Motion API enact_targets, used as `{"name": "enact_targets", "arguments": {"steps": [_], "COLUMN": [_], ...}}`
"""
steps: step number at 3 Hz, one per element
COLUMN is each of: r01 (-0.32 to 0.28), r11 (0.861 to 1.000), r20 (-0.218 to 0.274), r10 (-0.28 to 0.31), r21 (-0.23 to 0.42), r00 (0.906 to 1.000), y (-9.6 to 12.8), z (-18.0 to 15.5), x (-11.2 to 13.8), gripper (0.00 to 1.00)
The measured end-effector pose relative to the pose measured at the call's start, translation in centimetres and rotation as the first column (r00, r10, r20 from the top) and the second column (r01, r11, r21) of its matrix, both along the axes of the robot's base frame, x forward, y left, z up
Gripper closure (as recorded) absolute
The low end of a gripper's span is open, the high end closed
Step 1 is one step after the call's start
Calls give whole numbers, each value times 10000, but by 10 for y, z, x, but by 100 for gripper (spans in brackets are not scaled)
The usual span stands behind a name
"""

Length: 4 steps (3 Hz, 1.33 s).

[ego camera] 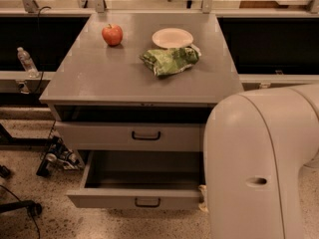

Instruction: Open middle drawer

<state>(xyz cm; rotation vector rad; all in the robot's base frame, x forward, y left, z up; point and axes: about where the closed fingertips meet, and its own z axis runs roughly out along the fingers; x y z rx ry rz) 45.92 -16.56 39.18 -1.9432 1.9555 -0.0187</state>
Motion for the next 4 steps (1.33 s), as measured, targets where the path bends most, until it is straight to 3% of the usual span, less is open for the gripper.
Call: {"name": "enact_targets", "arguments": {"steps": [3, 4], "r01": [113, 392], "r11": [9999, 9990], "r20": [-89, -199], "r10": [-112, -387], "r21": [104, 234], "r00": [9999, 9991], "y": [-2, -8], "z": [-1, -2], "x": [-7, -20], "gripper": [100, 100]}}
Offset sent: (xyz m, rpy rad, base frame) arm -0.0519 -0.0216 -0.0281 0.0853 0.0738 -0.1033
